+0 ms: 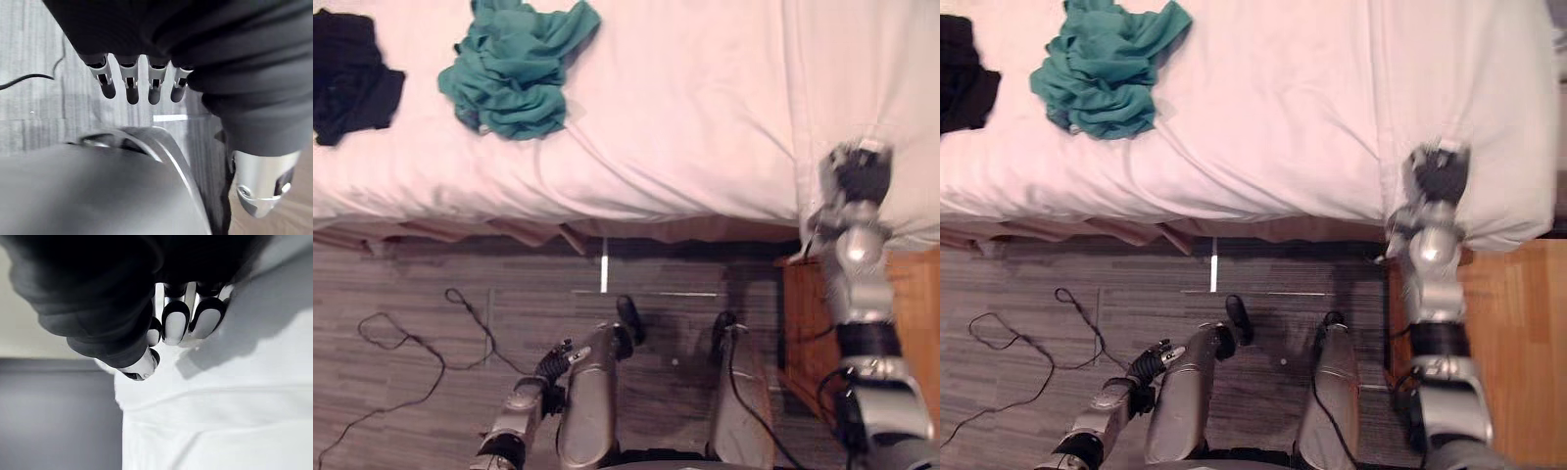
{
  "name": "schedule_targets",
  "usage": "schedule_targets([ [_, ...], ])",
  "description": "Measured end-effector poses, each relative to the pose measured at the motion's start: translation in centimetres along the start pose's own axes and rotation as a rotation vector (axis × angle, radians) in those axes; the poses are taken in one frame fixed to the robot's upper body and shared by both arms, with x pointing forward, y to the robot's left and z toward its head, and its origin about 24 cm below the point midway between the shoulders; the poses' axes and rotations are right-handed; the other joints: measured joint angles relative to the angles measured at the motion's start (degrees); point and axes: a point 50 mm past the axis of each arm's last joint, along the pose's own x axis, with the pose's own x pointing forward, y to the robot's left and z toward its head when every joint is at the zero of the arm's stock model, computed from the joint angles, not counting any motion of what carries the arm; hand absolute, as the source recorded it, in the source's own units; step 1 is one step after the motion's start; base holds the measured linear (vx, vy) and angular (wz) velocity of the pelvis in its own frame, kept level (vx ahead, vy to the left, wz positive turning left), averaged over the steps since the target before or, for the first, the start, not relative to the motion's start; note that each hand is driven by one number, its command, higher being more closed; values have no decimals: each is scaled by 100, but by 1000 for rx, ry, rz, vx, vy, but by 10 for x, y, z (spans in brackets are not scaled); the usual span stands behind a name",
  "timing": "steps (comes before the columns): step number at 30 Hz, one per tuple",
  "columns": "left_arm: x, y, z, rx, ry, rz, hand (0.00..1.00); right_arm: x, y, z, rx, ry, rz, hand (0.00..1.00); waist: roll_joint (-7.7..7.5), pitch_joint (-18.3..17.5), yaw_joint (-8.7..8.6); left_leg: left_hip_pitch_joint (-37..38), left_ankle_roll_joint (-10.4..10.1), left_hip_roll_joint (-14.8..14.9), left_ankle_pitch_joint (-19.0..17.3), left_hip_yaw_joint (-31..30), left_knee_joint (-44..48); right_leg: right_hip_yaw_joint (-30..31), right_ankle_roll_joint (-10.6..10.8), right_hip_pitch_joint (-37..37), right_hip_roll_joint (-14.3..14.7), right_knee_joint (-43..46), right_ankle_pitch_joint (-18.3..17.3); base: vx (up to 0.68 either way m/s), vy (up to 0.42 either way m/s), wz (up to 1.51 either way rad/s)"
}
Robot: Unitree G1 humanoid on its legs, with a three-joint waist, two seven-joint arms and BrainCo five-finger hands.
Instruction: Tidy the bed and pick cloth on bed and put in laundry
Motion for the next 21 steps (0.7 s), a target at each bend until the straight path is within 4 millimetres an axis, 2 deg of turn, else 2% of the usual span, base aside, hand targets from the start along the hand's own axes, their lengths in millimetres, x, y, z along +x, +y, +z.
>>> schedule_targets([
  [1, 1, 1, 3, -2, -11, 2, 0, -7, -5, -10, 13, 38, -12, 100, -24, 10, -16, 0, -16, 17, -44, -3, 72, 12, 12, 2, 5, 60, -44, -12, -145, -15],
  [2, 2, -2, 8, -3, -33, -4, 0, -21, -17, -34, 38, 133, -48, 100, -82, 39, -46, 38, -13, 28, -99, -9, 150, 45, -6, 14, -8, 155, -104, -2, -114, -12],
  [3, 5, -7, 11, -22, -47, 7, 0, -42, -33, -66, 58, 274, -104, 100, -100, 49, -45, 87, -22, 57, -137, 3, 186, 66, -2, 47, 5, 173, -123, 5, -106, -11],
  [4, 5, -7, 11, -24, -48, 10, 0, -50, -38, -78, 64, 327, -127, 100, -100, 49, -49, 112, -23, 67, -140, 12, 183, 65, -2, 71, 11, 164, -123, 17, -91, -10],
  [5, 4, -7, 11, -24, -48, 9, 0, -74, -51, -103, 80, 444, -170, 100, -103, 51, -46, 204, -24, 70, -140, 23, 146, 50, -2, 167, 13, 133, -124, 32, -77, -5],
  [6, 4, -8, 7, -27, -35, 7, 0, -106, -63, -127, 93, 578, -204, 0, -112, 56, -53, 415, -27, 71, -138, 34, 48, 13, -3, 394, 26, 21, -122, 35, -74, -4],
  [7, 3, -8, 5, -30, -28, 7, 0, -117, -66, -134, 97, 616, -211, 0, -114, 58, -57, 514, -33, 71, -134, 38, -3, -8, -3, 503, 31, -39, -121, 46, -74, -3],
  [9, -2, -8, -10, -41, 14, 14, 0, -174, -79, -158, 103, 790, -238, 0, -191, 14, -65, 1159, -160, 23, -47, 130, -584, -120, 10, 1137, 76, -567, -5, 63, -75, -5],
  [10, -3, -7, -14, -44, 22, 17, 0, -184, -80, -162, 107, 823, -239, 0, -225, -22, -62, 1301, -195, 8, 2, 180, -770, -139, 8, 1253, 89, -715, 53, 89, -80, 0],
  [12, -10, -4, -31, -74, 81, 37, 0, -221, -86, -174, 92, 958, -229, 0, -298, -324, -101, 1663, -268, -26, 304, 374, -1502, -334, 33, 1595, 134, -1328, 270, 139, -86, 15],
  [14, -18, -5, -49, -98, 139, 44, 0, -261, -94, -184, 52, 1117, -201, 0, -408, -672, -66, 2078, -299, -140, 738, 436, -2305, -473, 56, 1979, 237, -2001, 529, 194, -55, 10],
  [16, -21, -5, -58, -107, 177, 55, 0, -273, -95, -188, 25, 1177, -173, 0, -478, -822, -79, 2354, -265, -184, 867, 447, -2584, -544, 107, 2335, 303, -2427, 691, 176, -18, -1],
  [18, -22, -4, -61, -106, 195, 78, 0, -275, -96, -189, -3, 1193, -136, 0, -505, -855, -72, 2494, -249, -197, 849, 469, -2597, -561, 133, 2549, 313, -2608, 741, 109, 8, -2],
  [20, -24, -2, -66, -122, 210, 132, 0, -279, -97, -190, -67, 1227, -65, 0, -497, -936, -67, 2489, -244, -163, 677, 477, -2305, -604, 163, 2766, 311, -2757, 761, 67, 37, 4],
  [21, -26, 1, -68, -138, 212, 164, 0, -279, -98, -190, -103, 1238, -34, 0, -486, -934, -61, 2446, -317, -77, 547, 474, -1979, -635, 172, 2900, 317, -2800, 755, 55, 53, 7],
])
